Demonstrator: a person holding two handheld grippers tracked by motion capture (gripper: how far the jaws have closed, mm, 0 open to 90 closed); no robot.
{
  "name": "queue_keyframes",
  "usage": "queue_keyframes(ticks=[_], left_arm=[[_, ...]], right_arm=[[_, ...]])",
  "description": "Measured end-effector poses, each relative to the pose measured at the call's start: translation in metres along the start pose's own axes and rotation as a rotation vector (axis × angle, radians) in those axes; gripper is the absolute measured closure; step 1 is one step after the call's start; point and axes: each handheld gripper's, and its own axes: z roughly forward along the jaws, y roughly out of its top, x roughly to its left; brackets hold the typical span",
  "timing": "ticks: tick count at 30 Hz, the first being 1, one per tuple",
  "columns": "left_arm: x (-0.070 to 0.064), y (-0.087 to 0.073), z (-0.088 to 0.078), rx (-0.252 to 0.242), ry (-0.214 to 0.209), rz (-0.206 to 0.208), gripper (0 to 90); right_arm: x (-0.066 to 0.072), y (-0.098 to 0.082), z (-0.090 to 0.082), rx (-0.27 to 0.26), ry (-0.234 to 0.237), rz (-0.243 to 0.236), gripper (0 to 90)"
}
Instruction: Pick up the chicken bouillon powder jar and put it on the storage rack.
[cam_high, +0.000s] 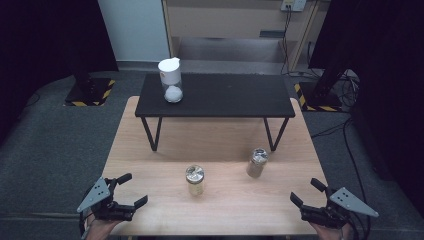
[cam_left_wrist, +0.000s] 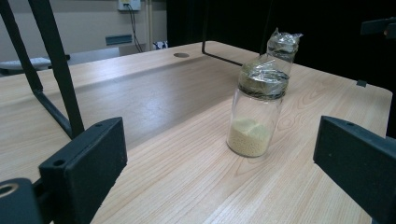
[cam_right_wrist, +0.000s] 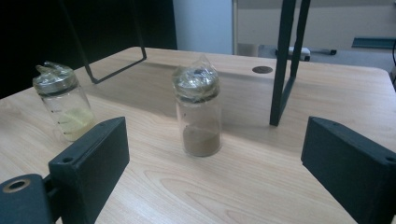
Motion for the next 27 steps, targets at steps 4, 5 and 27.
queue_keyframes(ticks=[4, 5, 27], left_arm=[[0.0, 0.0, 0.0, 0.0, -0.001, -0.002, 1.9], [0.0, 0.0, 0.0, 0.001, -0.001, -0.002, 1.9], [0.001, 0.0, 0.0, 0.007, -0.003, -0.011, 2.1]], right_arm=[[0.001, 0.008, 0.001, -0.001, 0.021, -0.027, 7.7], [0.002, 0.009, 0.001, -0.001, 0.026, -0.03, 7.7], [0.012, 0.056, 0.012, -0.032, 0.154, -0.093, 8.1]])
